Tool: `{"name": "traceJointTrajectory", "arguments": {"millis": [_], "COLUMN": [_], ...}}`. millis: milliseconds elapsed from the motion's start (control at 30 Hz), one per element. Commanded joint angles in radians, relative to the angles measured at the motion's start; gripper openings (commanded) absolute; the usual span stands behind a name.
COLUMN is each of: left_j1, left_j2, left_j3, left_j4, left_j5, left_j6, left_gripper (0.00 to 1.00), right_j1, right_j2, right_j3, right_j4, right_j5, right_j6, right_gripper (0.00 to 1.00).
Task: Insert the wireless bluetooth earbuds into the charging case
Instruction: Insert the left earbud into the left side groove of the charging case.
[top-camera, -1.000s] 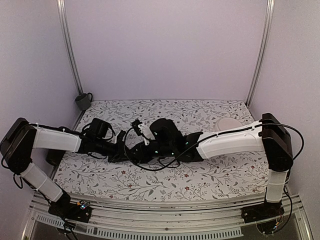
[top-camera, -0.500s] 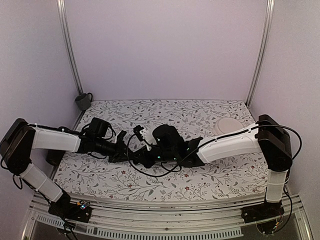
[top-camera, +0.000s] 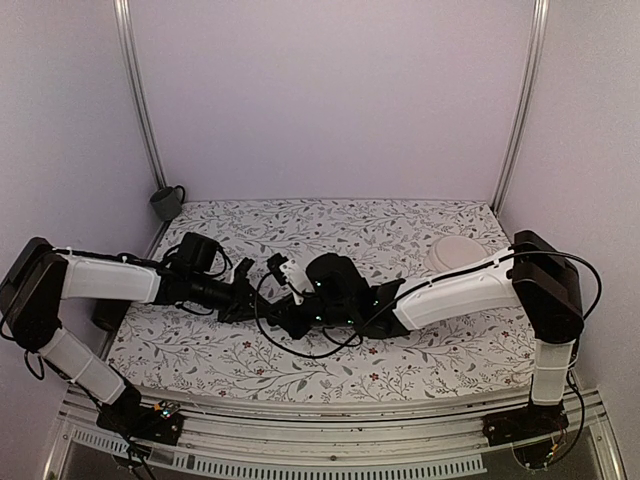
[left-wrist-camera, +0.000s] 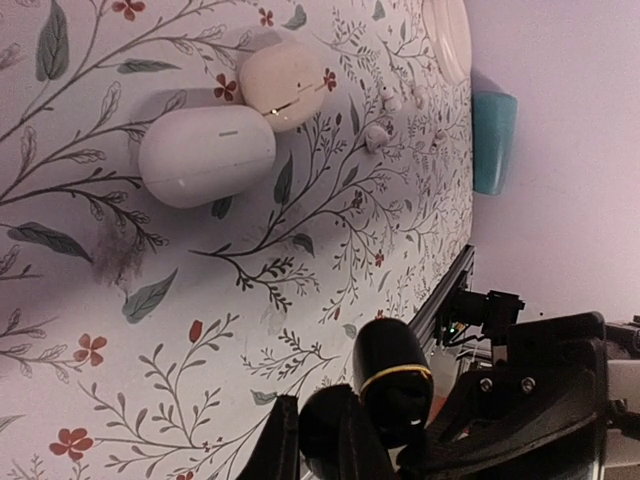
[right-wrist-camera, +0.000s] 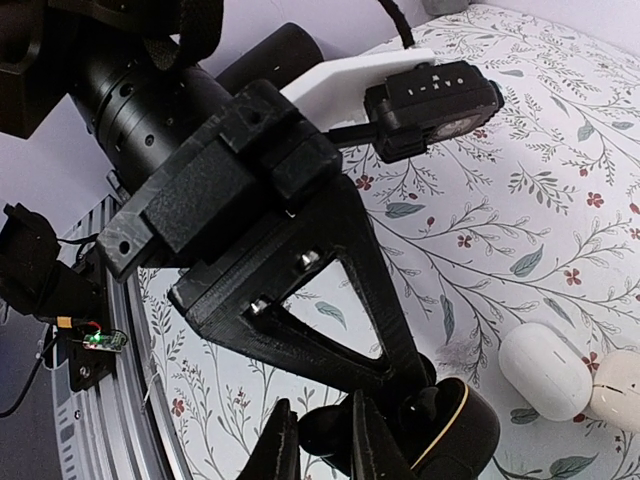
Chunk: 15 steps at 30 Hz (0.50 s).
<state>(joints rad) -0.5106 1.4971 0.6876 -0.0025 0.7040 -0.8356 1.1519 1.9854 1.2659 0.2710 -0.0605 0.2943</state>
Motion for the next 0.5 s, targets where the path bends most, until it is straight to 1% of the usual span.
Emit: {"name": "traceJointTrajectory", "arguments": {"millis": [0, 467], "left_j1": [-0.015, -0.023], "left_j2": [-0.027, -0.027], "left_j3": [0.032, 0.065], "left_j4": [-0.021, -0.111], "left_j5": [-0.005, -0.051], "left_j6": [0.011, 0.06], "left_gripper": [0.0, 0.0], "right_j1": [0.005, 0.005], "right_j2": [0.004, 0.0], "right_j3": [-0.024, -0.035], "right_j4": [0.023, 0.03], "right_j5": [0.032, 0.056], "right_j6": [-0.015, -0.02], "right_gripper": [0.08, 0.08]}}
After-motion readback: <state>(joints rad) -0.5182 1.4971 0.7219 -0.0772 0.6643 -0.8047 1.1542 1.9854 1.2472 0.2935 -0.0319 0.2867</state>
